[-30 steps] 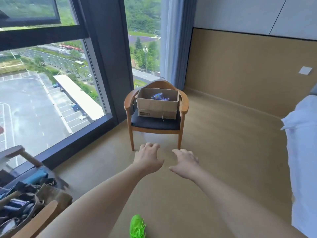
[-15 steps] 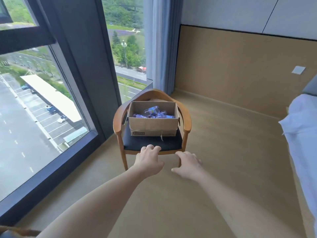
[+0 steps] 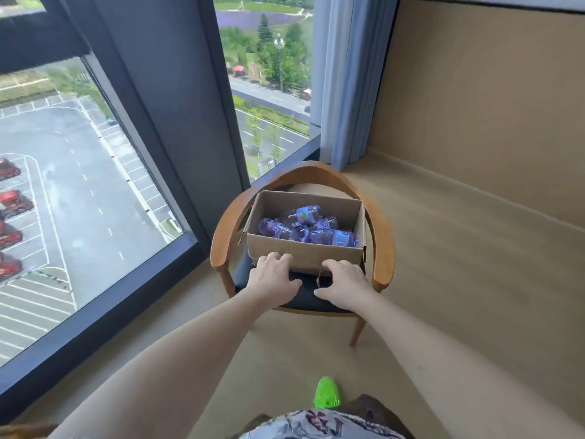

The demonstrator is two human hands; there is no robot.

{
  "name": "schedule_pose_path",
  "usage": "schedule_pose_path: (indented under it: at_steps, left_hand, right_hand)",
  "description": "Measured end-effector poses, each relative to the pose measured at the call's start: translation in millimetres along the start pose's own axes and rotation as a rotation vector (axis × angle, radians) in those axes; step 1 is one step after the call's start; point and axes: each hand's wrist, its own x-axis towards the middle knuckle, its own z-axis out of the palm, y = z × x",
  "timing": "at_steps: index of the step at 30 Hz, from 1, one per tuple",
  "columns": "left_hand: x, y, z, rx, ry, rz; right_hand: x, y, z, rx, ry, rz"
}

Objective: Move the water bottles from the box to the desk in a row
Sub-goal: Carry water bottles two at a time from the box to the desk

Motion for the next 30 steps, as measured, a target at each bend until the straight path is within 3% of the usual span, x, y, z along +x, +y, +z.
schedule_pose_path:
  at_steps: [16, 26, 30]
  left_hand:
    - [197.1, -17.9, 19.1, -0.113, -0.136, -0.114]
    - [355.5, -85.4, 39.4, -0.011, -0.38, -0.019]
    - [386.7, -106.0, 62.0, 0.14, -0.467, 0.125]
  right_hand:
    - [179.3, 19.0, -5.4, 0.045, -0.193, 0.069]
    - [317.0, 27.0, 2.0, -0.017, -0.269, 0.298]
    - [358.9, 39.3, 16.3, -0.128, -0.317, 0.324]
